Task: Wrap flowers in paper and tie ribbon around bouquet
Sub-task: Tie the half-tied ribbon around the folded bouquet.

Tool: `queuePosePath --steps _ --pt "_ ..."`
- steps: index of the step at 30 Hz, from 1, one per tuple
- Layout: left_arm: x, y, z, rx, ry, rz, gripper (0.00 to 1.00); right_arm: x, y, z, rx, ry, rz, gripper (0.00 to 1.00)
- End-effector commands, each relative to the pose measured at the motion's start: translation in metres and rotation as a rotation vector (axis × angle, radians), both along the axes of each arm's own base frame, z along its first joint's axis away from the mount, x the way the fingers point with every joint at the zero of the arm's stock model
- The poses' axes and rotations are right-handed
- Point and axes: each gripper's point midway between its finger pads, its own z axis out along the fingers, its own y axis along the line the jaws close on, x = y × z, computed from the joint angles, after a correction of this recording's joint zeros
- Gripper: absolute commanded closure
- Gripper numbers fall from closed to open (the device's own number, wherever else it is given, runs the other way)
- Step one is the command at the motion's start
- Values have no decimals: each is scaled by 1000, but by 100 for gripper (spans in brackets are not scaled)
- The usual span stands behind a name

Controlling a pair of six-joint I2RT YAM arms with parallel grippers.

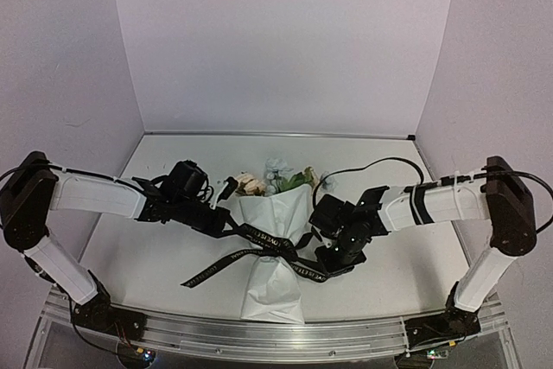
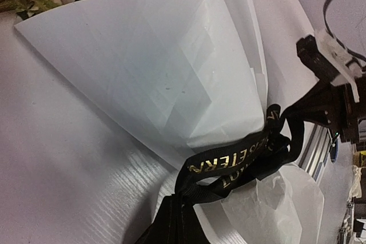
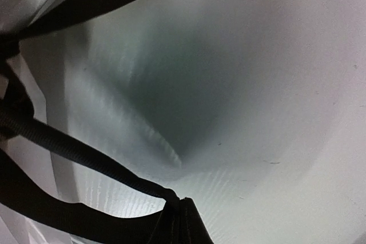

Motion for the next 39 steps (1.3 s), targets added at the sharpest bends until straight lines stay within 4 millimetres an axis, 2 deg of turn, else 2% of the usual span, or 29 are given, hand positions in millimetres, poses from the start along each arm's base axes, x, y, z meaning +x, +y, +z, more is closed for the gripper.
queuePosePath --steps 1,5,8,10,15,20,25,29,31,34,39 --pt "20 12 26 -42 -100 112 100 12 3 8 -24 -107 -51 100" --pt "17 17 40 -95 -148 134 100 18 -11 16 -87 -157 -47 100" --pt "9 17 47 -152 -160 117 99 18 -8 21 -81 -153 -37 100" --pt "3 16 49 -182 -158 98 91 18 -3 24 -66 -139 -32 100" --pt "-8 14 37 -212 -105 68 80 17 10 30 -31 -119 -13 100" --pt "-9 11 36 -213 -103 54 63 16 18 35 -12 -111 12 100" --pt "-6 3 37 -189 -99 17 55 17 19 38 -14 -112 24 100" --pt "-1 -9 42 -206 -29 65 45 17 19 39 -14 -112 29 100" --pt "0 -11 39 -165 -6 118 40 17 20 40 -11 -110 31 100" --pt "-2 -16 33 -86 16 183 36 16 21 39 -9 -106 35 100" --pt "1 -12 15 61 65 313 36 16 21 40 -7 -104 39 100"
